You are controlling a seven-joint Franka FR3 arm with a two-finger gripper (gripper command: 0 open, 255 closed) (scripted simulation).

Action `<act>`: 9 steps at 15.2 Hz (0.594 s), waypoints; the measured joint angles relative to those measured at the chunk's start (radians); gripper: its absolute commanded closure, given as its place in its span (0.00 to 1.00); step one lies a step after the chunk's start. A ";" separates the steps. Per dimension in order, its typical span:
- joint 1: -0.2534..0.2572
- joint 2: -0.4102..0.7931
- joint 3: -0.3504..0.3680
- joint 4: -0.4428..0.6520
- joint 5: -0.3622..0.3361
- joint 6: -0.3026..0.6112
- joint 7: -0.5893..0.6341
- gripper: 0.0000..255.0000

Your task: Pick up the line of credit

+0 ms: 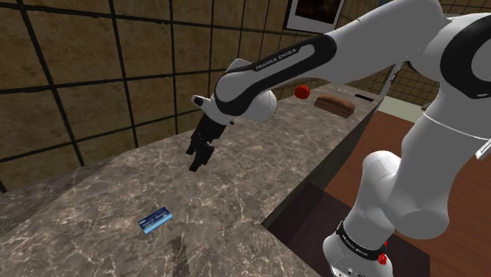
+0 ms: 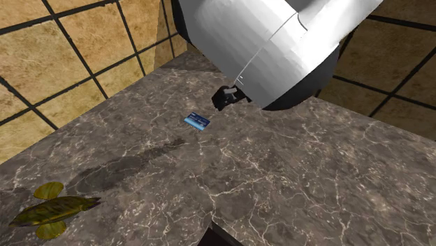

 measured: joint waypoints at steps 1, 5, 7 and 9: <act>0.012 0.033 0.005 0.019 0.034 0.008 -0.051 0.00; 0.038 0.155 0.037 0.099 0.150 0.021 -0.243 0.00; 0.047 0.215 0.061 0.146 0.193 0.023 -0.324 0.00; 0.055 0.259 0.088 0.173 0.233 0.030 -0.403 0.00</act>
